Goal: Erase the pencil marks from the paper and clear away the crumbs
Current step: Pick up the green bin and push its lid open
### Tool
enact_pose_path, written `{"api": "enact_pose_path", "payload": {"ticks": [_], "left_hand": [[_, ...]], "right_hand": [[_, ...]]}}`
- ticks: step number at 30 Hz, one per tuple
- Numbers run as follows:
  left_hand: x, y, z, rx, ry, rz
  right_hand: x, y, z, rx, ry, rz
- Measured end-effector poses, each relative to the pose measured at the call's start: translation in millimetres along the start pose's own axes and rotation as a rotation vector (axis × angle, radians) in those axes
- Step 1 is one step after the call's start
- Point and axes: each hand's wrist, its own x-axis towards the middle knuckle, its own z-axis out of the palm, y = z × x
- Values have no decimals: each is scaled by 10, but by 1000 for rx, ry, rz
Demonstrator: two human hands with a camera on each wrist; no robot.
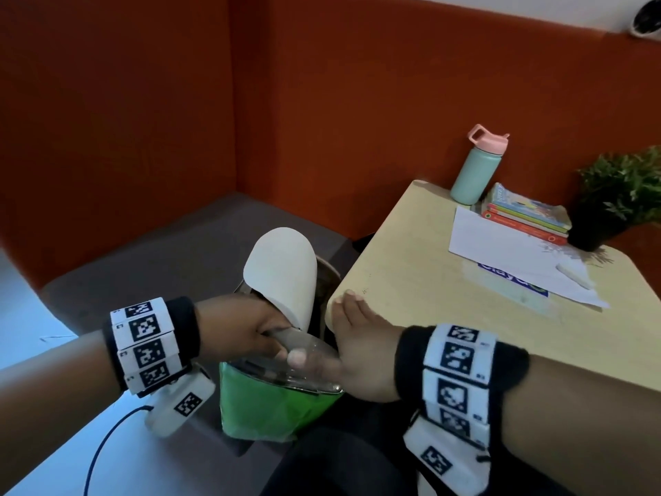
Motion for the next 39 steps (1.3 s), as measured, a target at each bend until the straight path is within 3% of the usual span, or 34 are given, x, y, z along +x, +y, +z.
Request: {"api": "enact_pose_path", "payload": {"ticks": [2,7,9,14,21,23,26,28,30,32,34,36,39], "left_hand": [[-7,-4,-3,22,-2,-17],[-12,-11,-33,-30,-18,-57],[-1,-4,-35,-56,-33,-71],[1,29,-20,-26,-30,-60],[-31,15,-10,-41,-24,-61],[-22,40,-22,-15,-19,-61],[-18,58,-21,10,-9,-35],[-23,47,-13,13,1,-19],[-21,17,-6,11,-8,-34],[-16,21,-5,13,-10,-24],[0,24,-4,23,-6,-23],[4,39,-1,14,-7,-19],[-7,65,2,9,-3,27]], "right_hand": [[-27,165,-177,15,-13,49],[203,649,-595,-124,-25,359],[323,535,-537,-153,-63,321],[121,45,-212,-26,-81,-78],[484,660,-578,-199,-32,268],[485,480,-396,-148,-2,165],[80,62,-220,-26,-36,-203],[-74,41,-275,101,-48,-259],[-12,289,-381,108,2,-121],[134,565,-419,-74,33,130],[230,618,-298,-162,25,221],[192,397,-113,-117,35,89],[21,-21,-47,-45,-3,-304]]}}
